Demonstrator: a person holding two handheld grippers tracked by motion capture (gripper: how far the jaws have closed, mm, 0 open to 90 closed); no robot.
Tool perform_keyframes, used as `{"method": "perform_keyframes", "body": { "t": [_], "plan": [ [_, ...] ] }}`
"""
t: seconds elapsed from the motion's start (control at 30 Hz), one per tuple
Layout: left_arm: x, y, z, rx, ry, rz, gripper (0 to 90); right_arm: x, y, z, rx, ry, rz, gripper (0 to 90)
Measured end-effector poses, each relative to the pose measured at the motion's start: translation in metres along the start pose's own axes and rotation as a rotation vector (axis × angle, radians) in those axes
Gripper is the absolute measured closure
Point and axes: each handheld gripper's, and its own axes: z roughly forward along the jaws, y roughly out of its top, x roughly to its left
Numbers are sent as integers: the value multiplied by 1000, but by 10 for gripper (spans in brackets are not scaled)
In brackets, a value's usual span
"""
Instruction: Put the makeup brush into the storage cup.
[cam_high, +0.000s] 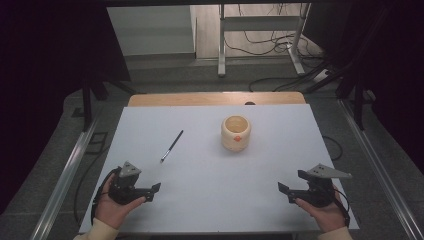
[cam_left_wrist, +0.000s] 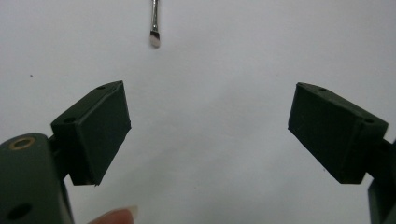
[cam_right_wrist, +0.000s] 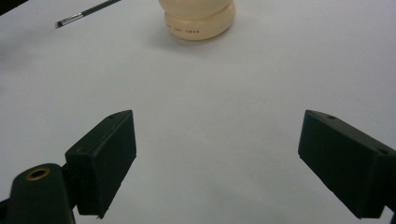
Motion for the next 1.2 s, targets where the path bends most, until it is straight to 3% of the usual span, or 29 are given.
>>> {"method": "perform_keyframes", "body": {
  "t": [0.33,0.87,1.2],
  "plan": [
    [2,-1,3,8,12,-4,130,-3,-1,3,34,1,-5,94],
    [3,-5,2,13,20,8,131,7,2,2,32,3,-53,94],
    [4,-5,5,26,27,5,132,2,3,4,32,5,-45,103]
  ]
}}
